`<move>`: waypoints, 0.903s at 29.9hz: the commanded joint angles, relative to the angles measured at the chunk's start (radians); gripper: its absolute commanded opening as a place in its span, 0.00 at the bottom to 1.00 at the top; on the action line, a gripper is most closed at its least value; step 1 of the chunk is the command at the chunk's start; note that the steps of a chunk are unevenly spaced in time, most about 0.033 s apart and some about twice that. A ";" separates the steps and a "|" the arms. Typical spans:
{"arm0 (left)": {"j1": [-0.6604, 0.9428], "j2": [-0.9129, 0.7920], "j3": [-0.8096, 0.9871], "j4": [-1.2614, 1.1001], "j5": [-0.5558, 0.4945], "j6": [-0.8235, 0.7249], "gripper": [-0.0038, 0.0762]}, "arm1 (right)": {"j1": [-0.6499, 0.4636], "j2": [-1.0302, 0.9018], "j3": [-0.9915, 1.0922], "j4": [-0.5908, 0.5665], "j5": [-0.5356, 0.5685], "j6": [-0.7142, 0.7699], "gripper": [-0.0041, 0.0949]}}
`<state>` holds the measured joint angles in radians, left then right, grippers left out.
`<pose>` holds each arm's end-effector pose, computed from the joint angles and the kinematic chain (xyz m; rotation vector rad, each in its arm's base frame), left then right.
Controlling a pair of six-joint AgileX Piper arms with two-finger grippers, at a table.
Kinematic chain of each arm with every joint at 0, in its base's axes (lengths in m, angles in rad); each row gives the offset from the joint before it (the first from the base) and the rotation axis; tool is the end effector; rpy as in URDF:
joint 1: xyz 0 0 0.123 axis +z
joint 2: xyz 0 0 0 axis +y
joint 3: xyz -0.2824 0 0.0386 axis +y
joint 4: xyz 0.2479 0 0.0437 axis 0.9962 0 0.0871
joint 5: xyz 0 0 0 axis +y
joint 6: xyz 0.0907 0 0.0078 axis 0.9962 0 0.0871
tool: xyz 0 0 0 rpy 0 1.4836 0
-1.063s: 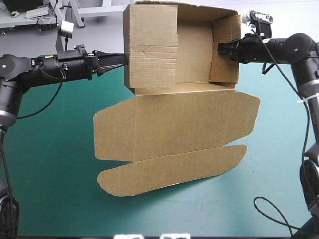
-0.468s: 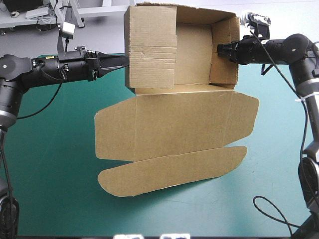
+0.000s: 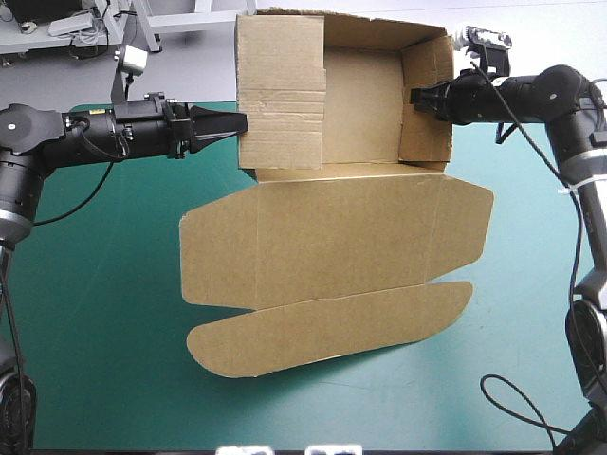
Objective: Fold the box
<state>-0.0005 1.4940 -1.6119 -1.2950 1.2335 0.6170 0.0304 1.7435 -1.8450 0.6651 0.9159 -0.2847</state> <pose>0.2920 -0.0828 0.4633 0.4979 1.8949 -1.2952 0.3922 0.0566 0.4177 -0.1522 2.1603 0.6654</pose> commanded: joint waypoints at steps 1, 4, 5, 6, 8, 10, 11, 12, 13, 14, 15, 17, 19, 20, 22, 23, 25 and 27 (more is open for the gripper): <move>-0.008 -0.040 -0.032 -0.021 0.040 -0.004 0.54 | 0.056 -0.046 -0.031 -0.047 -0.061 0.034 0.03; -0.008 -0.040 -0.032 0.024 0.037 -0.009 0.54 | 0.103 -0.044 -0.031 -0.105 -0.096 0.060 0.03; -0.008 -0.040 -0.032 0.037 0.034 -0.011 0.54 | 0.112 -0.044 -0.031 -0.110 -0.103 0.060 0.03; -0.008 -0.040 -0.032 0.056 0.034 -0.021 0.54 | 0.123 -0.044 -0.031 -0.113 -0.107 0.060 0.03; -0.008 -0.040 -0.032 0.103 0.025 -0.061 0.54 | 0.134 -0.044 -0.031 -0.113 -0.109 0.065 0.03; -0.008 -0.040 -0.032 0.157 0.014 -0.110 0.54 | 0.143 -0.044 -0.031 -0.114 -0.109 0.073 0.03; -0.008 -0.040 -0.032 0.182 0.012 -0.123 0.54 | 0.143 -0.044 -0.031 -0.114 -0.109 0.078 0.03; -0.008 -0.040 -0.032 0.223 0.010 -0.147 0.54 | 0.143 -0.044 -0.031 -0.114 -0.107 0.085 0.03; -0.008 -0.040 -0.032 0.251 0.007 -0.163 0.54 | 0.143 -0.044 -0.031 -0.114 -0.105 0.087 0.03; -0.008 -0.040 -0.032 0.284 0.007 -0.176 0.54 | 0.143 -0.044 -0.031 -0.114 -0.105 0.091 0.03; -0.008 -0.040 -0.032 0.313 0.005 -0.192 0.54 | 0.143 -0.044 -0.031 -0.114 -0.103 0.099 0.03; -0.008 -0.040 -0.032 0.357 0.000 -0.213 0.54 | 0.143 -0.044 -0.031 -0.111 -0.102 0.104 0.03; -0.009 -0.040 -0.032 0.396 -0.009 -0.250 0.54 | 0.143 -0.044 -0.031 -0.096 -0.102 0.106 0.03; -0.009 -0.040 -0.032 0.404 -0.016 -0.264 0.54 | 0.143 -0.044 -0.031 -0.091 -0.102 0.108 0.03; -0.010 -0.036 -0.032 0.414 -0.030 -0.283 0.54 | 0.143 -0.044 -0.031 -0.086 -0.102 0.117 0.03; -0.014 -0.035 -0.032 0.419 -0.040 -0.285 0.54 | 0.143 -0.044 -0.031 -0.087 -0.101 0.121 0.03; -0.029 -0.028 -0.032 0.423 -0.067 -0.285 0.54 | 0.147 -0.044 -0.031 -0.087 -0.096 0.123 0.03; -0.049 -0.021 -0.032 0.424 -0.102 -0.285 0.54 | 0.164 -0.044 -0.031 -0.092 -0.095 0.128 0.03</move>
<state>-0.0262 1.4950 -1.6119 -0.8336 1.2018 0.3425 0.1787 1.7531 -1.8429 0.4950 0.8757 -0.1888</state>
